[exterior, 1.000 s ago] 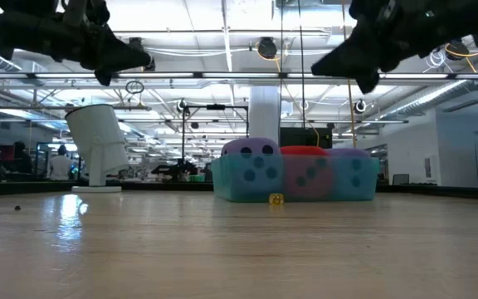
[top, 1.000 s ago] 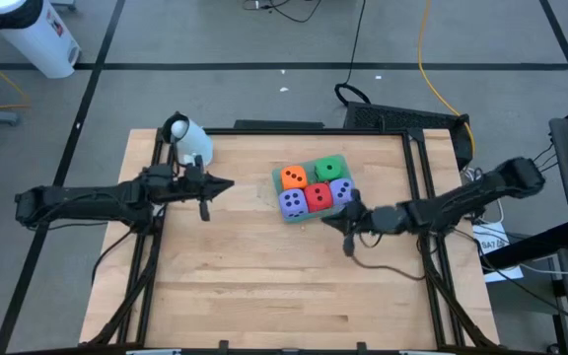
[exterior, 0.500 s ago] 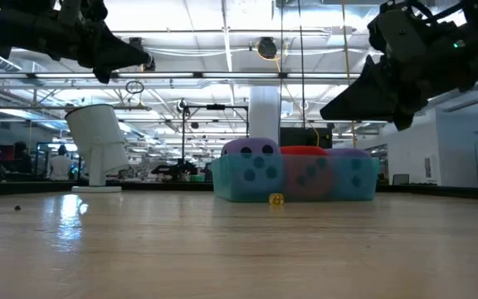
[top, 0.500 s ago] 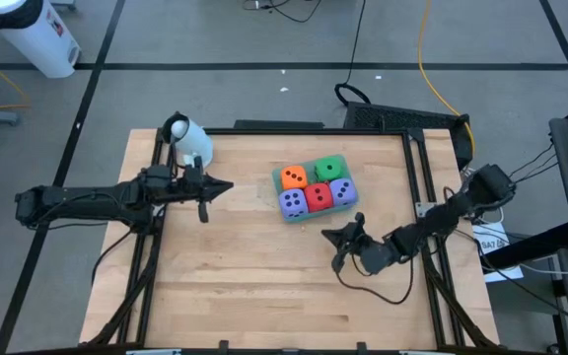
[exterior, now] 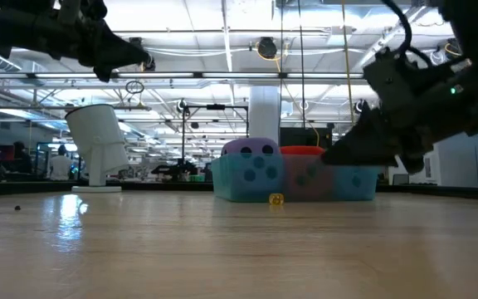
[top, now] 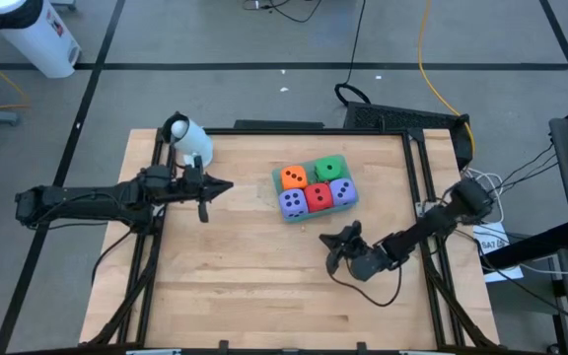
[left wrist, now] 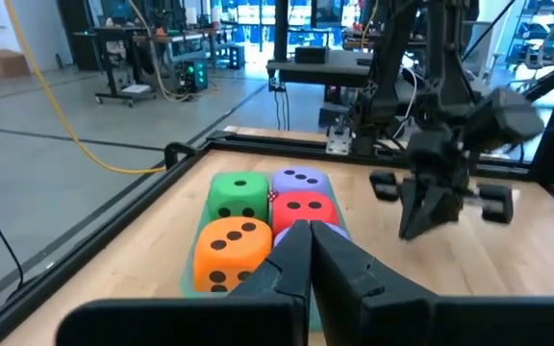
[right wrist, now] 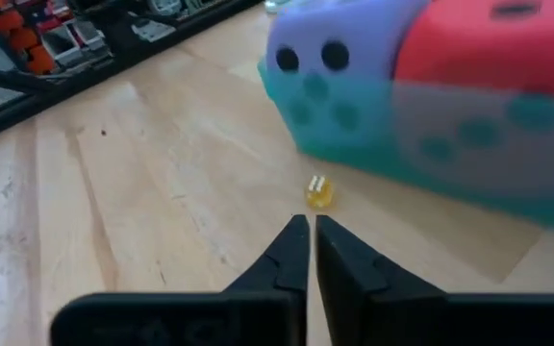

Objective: Pick & Place Dice
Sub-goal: Put the small yellow die into the blue bin

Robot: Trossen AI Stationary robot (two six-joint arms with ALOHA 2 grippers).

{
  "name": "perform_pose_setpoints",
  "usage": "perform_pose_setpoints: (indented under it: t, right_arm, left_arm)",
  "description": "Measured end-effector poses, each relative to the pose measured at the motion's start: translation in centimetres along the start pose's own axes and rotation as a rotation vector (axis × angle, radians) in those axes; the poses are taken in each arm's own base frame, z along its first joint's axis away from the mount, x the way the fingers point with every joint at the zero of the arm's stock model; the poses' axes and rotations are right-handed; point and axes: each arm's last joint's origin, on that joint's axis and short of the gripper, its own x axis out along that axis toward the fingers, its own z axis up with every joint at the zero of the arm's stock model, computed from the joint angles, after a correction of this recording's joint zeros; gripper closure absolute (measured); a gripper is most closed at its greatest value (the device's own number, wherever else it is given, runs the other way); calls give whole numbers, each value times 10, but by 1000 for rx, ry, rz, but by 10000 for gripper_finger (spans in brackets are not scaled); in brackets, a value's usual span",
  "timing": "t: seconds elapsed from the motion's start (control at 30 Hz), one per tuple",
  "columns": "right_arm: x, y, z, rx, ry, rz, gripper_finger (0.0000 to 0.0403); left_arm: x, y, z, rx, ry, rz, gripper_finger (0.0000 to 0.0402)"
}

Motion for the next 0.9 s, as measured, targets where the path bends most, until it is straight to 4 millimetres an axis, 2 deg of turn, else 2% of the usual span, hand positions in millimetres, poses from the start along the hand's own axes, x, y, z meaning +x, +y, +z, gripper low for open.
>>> perform_pose_setpoints:
  t: [0.13,0.3,0.5,0.7,0.9]
  right_arm:
    - [15,7,-11,31,10,-9,353]
    - [43,23,-17,-60,34,-25,281]
    - [69,25,-22,-46,19,-176,209]
    - [80,26,-23,-40,13,-240,195]
    - [85,23,-29,-127,7,-270,208]
  left_arm:
    - [0,0,2,1,-17,0,396]
    - [0,0,2,13,-17,0,392]
    - [0,-1,1,11,-14,-31,384]
    - [0,-2,1,16,-12,-56,398]
    - [0,-2,1,13,-9,-80,381]
